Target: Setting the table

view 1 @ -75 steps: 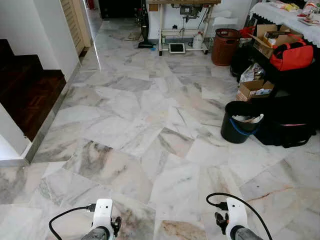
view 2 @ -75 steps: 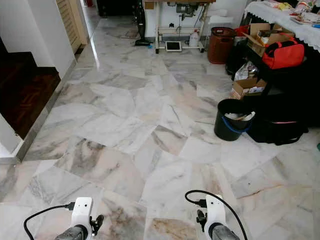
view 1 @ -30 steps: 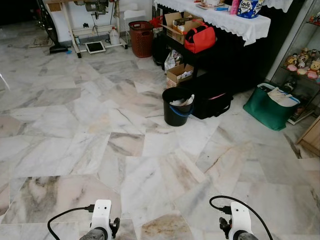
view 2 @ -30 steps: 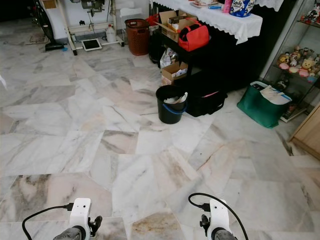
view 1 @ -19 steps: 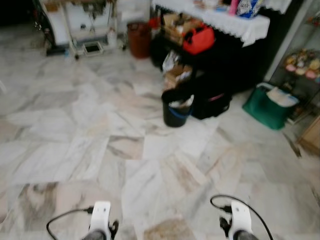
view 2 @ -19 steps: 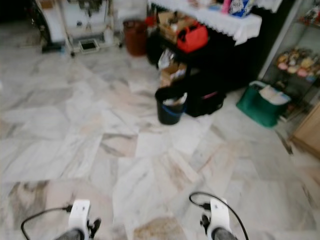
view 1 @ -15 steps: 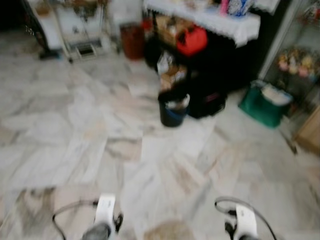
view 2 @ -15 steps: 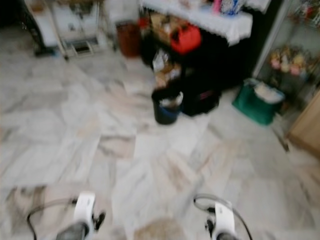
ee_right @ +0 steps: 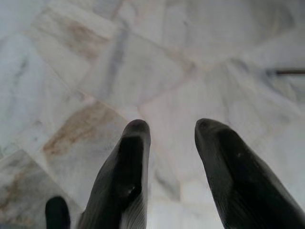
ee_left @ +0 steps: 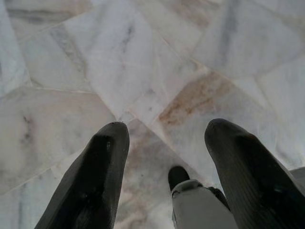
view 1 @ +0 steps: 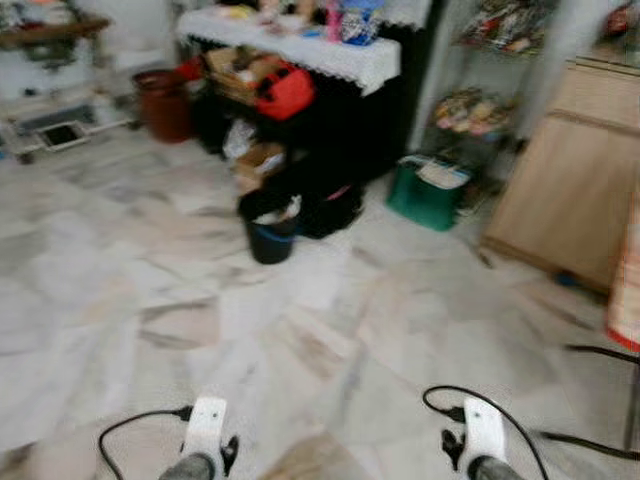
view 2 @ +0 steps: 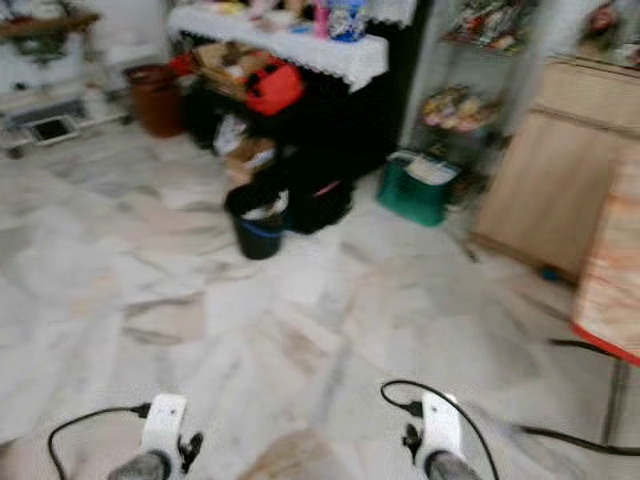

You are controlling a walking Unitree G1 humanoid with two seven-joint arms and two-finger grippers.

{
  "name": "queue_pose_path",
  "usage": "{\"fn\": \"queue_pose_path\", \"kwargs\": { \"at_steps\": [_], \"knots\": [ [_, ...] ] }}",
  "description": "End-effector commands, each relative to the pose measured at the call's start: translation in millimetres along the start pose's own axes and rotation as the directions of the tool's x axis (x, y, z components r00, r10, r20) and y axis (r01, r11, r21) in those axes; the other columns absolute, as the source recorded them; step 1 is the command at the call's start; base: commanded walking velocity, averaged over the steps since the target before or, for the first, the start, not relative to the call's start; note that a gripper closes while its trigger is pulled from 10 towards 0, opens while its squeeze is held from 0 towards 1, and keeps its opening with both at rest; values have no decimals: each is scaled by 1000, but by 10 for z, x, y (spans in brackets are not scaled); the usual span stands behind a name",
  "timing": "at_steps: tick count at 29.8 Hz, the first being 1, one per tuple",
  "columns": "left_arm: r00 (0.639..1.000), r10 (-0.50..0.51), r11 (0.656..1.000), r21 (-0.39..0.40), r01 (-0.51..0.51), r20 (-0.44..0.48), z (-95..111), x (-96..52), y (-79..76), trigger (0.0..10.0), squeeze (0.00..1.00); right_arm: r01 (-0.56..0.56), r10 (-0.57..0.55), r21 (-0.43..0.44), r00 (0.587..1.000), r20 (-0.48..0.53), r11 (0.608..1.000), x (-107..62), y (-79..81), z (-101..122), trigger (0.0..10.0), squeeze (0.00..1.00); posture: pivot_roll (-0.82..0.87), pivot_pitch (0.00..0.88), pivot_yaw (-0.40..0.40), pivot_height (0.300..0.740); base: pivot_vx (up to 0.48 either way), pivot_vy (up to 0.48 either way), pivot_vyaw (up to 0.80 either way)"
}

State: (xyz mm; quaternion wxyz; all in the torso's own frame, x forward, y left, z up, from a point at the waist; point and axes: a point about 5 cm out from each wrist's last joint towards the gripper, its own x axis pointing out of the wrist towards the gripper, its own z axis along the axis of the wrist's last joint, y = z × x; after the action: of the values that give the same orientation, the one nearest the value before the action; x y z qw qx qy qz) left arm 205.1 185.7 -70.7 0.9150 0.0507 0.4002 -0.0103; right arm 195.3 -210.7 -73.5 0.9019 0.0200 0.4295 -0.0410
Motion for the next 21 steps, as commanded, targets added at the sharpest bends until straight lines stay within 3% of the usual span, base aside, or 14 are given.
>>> {"fn": "queue_pose_path", "kwargs": {
  "at_steps": [1,19,21],
  "knots": [
    [1000,-9,1000,11,9,-6,11,8,-34,10000,0,11,-11,1,1000,-1,1000,-2,-35,8,10000,0,27,0,1,740,0,0,-750],
    [1000,-16,1000,18,16,-6,6,7,-48,10000,0,10,-10,2,1000,0,1000,-3,-28,3,10000,0,24,0,4,740,0,0,-754],
    [1000,-14,1000,27,14,-8,2,6,-47,10000,0,3,-3,2,1000,12,1000,-4,-22,10,10000,0,23,0,5,740,0,0,0]
  ]
}}
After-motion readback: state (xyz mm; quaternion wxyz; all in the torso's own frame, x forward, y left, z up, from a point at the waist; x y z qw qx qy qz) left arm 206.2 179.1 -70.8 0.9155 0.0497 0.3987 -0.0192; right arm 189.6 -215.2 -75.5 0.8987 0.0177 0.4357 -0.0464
